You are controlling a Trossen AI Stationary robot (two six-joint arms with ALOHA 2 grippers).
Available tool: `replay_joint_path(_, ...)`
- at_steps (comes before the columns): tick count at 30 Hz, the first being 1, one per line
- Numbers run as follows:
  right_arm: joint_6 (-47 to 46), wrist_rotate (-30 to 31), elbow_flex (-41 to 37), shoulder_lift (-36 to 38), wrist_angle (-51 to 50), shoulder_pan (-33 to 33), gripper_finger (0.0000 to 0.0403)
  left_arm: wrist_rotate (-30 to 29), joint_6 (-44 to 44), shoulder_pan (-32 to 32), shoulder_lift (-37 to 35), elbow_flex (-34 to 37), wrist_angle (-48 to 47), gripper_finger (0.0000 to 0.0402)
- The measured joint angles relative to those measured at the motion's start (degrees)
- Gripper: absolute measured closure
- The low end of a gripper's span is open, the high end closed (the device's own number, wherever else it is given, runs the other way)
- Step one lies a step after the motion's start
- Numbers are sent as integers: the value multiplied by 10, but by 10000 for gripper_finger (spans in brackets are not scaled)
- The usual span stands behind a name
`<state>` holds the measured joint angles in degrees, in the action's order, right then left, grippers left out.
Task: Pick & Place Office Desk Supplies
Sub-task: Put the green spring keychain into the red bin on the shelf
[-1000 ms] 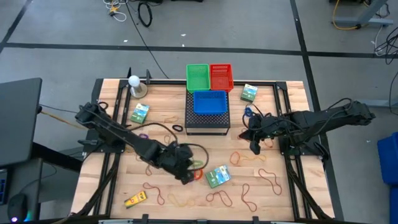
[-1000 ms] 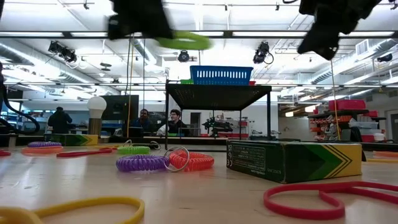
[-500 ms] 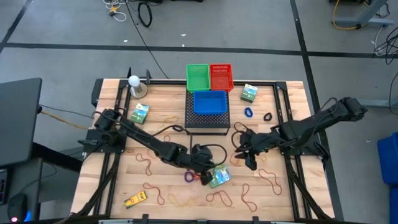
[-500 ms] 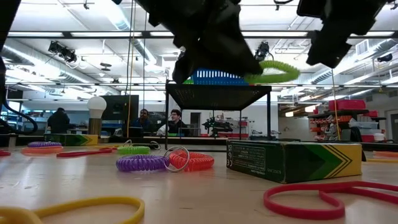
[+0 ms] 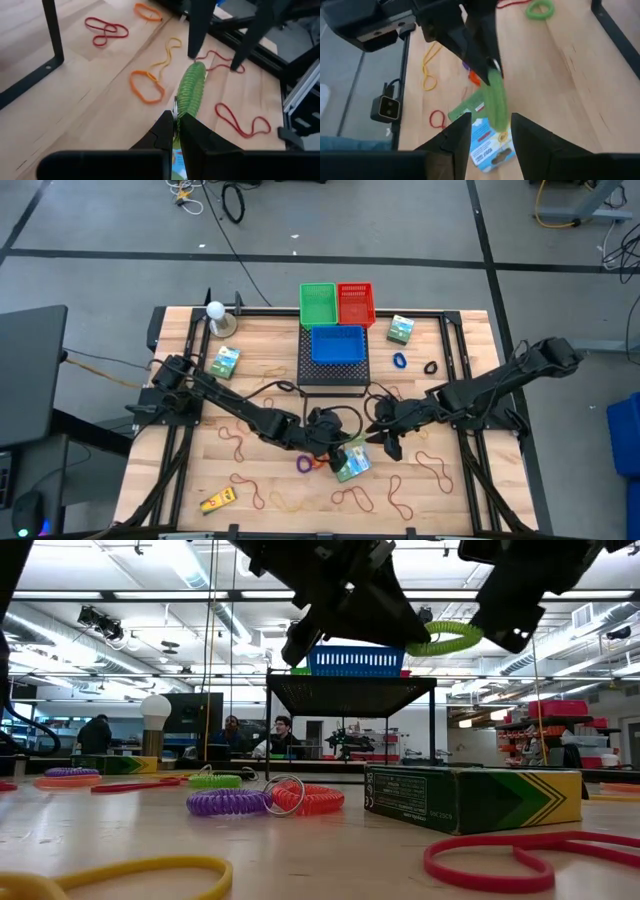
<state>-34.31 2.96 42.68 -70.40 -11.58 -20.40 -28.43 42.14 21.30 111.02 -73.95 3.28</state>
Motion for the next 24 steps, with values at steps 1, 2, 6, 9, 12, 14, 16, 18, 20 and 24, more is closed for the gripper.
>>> replay_joint_path(1,5,0,0,-7,16,0,257,0,4,0,0,0,3,381)
replay_joint_path(2,6,0,0,-12,30,0,259,-1,4,1,0,0,7,381)
replay_joint_path(6,7,1,0,-25,41,1,277,-2,-8,1,-3,0,14,381)
replay_joint_path(9,7,4,0,-27,46,1,305,-4,-27,1,-11,-1,14,381)
replay_joint_path(12,2,19,0,-27,47,1,342,2,-59,1,-20,-1,10,380)
replay_joint_path(14,0,34,0,-26,50,0,366,6,-73,0,-28,-1,-12,374)
replay_joint_path(16,0,49,0,-26,59,-3,383,28,-79,-7,-39,-1,-52,362)
replay_joint_path(18,-11,61,0,-26,66,-6,383,68,-90,-16,-53,0,-81,345)
replay_joint_path(20,-30,65,0,-26,77,-6,383,101,-116,-27,-72,0,-98,327)
replay_joint_path(24,-34,71,1,-26,89,-6,376,115,-172,-43,-117,0,-159,293)
